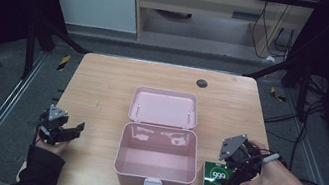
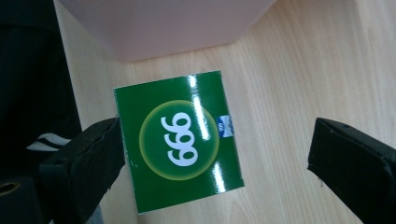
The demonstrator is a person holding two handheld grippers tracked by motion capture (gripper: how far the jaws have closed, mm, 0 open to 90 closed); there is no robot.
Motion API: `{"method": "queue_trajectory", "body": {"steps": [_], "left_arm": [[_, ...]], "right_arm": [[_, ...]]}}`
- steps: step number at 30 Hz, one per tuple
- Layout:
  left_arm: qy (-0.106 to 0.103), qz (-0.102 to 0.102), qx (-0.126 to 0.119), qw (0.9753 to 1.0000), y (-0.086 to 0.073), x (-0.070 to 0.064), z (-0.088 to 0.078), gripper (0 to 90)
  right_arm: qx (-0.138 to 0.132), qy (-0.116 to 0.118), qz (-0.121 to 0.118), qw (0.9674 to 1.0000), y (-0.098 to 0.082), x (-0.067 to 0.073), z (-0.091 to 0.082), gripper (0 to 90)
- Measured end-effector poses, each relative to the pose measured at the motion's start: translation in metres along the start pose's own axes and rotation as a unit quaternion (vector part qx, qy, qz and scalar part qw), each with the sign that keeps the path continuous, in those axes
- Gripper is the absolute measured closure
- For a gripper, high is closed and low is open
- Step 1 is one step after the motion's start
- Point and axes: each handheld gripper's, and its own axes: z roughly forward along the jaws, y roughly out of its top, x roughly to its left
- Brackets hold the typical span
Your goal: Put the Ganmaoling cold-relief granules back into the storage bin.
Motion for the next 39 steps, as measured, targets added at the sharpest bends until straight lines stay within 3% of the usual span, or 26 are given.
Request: {"method": "queue_trajectory", "body": {"steps": [39], "left_arm": [[-0.001,0.01,0.004,0.9999,0.0,-0.002,0.002,30.4]], "right_arm": [[0.035,0.042,-0.015,0.9984,-0.006,0.01,0.043,2.2]]}}
